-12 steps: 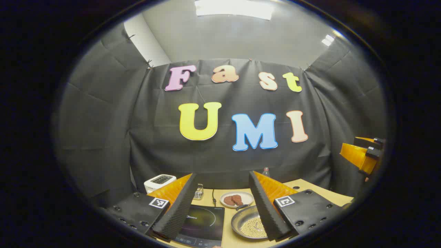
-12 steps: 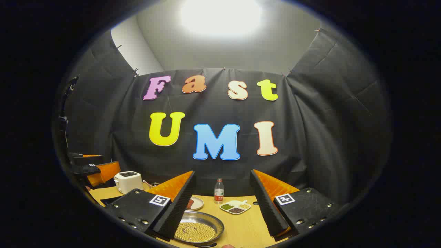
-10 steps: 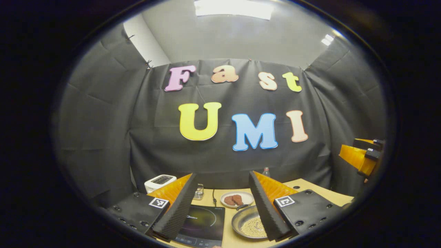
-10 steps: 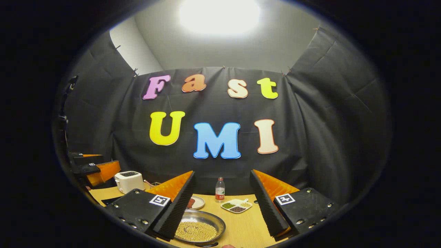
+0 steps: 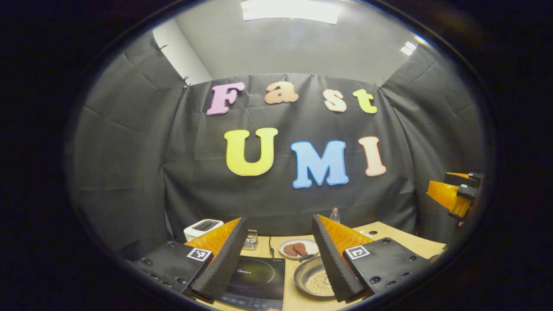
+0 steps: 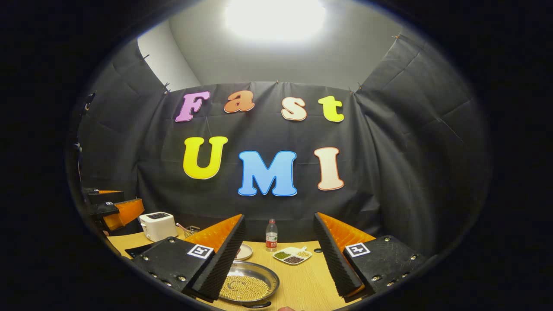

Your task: First push the handle of the pot to place it horizontally, then grasp the pot with both hands and set it on the induction cooktop.

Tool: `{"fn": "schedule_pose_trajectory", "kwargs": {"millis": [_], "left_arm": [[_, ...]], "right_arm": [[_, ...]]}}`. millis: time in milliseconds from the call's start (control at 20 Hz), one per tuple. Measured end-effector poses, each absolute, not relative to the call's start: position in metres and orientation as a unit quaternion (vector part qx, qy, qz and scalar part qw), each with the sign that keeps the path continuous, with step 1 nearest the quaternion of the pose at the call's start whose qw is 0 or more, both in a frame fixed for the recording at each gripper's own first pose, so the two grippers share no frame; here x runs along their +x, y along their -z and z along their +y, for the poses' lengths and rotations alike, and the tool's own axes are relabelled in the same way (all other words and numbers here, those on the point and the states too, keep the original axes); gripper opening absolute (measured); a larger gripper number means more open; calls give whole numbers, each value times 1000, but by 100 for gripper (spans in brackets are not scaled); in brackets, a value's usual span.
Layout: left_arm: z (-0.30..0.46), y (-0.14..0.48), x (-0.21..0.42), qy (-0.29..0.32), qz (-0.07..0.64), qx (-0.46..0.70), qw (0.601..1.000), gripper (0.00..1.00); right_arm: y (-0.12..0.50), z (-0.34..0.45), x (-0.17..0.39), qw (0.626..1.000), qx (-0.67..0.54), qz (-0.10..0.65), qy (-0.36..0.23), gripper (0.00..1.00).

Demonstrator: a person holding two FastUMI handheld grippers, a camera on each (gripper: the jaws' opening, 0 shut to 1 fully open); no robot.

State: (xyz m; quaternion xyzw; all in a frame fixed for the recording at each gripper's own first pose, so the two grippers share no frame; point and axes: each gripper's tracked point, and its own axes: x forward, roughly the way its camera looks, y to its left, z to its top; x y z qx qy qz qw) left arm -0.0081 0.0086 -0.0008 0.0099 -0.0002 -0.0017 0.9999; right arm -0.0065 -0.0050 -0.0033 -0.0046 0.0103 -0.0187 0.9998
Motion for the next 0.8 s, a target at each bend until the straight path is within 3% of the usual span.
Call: {"fn": "schedule_pose_trajectory", "kwargs": {"millis": [800], "left_arm": [[31,-5,-19,-4,-13,15,1000,96]], "right_arm": [[14,15,-4,999,-12,42,15,95]]}}
